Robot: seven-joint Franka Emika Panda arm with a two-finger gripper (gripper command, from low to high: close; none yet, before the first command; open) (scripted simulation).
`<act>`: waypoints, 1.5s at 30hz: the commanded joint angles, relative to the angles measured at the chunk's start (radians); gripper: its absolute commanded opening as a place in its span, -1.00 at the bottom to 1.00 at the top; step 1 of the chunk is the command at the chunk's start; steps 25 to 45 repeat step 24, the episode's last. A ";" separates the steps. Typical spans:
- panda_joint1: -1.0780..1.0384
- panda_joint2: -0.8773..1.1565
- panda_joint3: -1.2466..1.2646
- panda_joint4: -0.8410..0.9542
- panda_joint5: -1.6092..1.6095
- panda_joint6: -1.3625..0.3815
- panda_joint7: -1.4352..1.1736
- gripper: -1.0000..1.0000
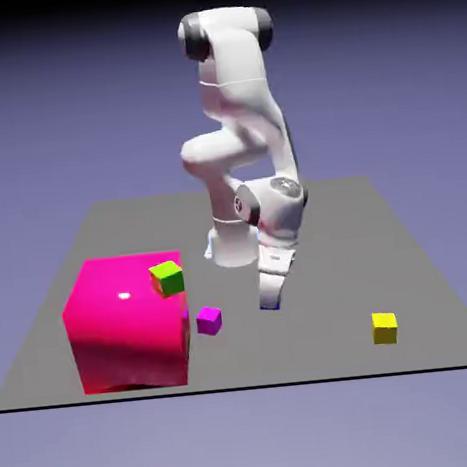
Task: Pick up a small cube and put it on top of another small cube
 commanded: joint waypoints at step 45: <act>0.057 0.295 0.344 0.535 0.068 -0.271 0.142 1.00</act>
